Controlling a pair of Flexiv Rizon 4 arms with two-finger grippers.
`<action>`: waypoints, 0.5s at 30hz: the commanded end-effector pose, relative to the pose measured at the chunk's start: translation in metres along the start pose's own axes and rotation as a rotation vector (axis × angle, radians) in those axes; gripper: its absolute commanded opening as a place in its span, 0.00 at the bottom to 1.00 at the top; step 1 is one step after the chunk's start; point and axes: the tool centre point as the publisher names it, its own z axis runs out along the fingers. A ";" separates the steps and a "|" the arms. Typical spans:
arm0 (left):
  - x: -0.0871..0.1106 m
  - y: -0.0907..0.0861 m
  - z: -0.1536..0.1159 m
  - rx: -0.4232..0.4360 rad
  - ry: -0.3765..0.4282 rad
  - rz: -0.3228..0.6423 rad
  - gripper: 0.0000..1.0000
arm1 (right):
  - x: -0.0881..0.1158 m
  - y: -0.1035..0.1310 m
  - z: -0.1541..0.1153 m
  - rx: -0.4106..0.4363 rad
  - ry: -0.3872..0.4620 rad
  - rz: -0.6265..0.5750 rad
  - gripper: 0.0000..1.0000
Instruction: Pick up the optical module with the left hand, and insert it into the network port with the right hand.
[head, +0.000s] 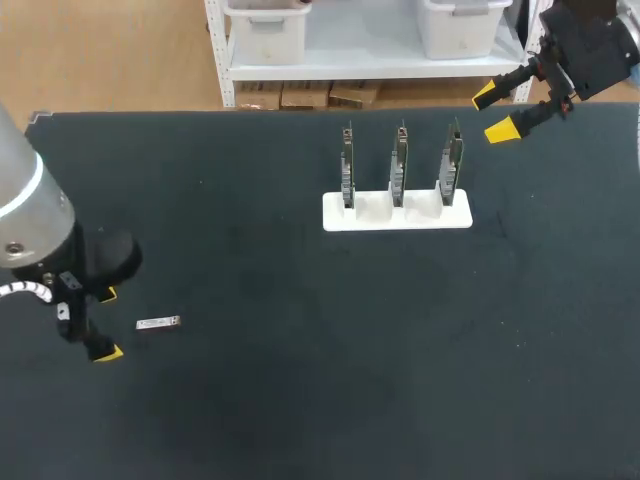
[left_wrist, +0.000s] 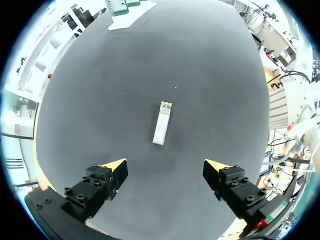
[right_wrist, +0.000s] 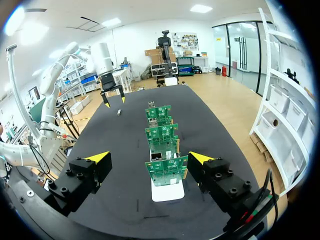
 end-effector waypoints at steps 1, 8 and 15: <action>-0.007 0.001 0.008 0.001 0.019 -0.003 1.00 | 0.000 0.000 0.000 0.001 0.000 0.000 1.00; -0.008 0.001 0.013 -0.002 0.022 0.012 1.00 | 0.000 0.000 0.000 0.001 0.000 0.000 1.00; -0.011 0.002 0.015 0.007 0.023 0.031 1.00 | 0.000 0.000 0.000 0.001 0.000 0.000 1.00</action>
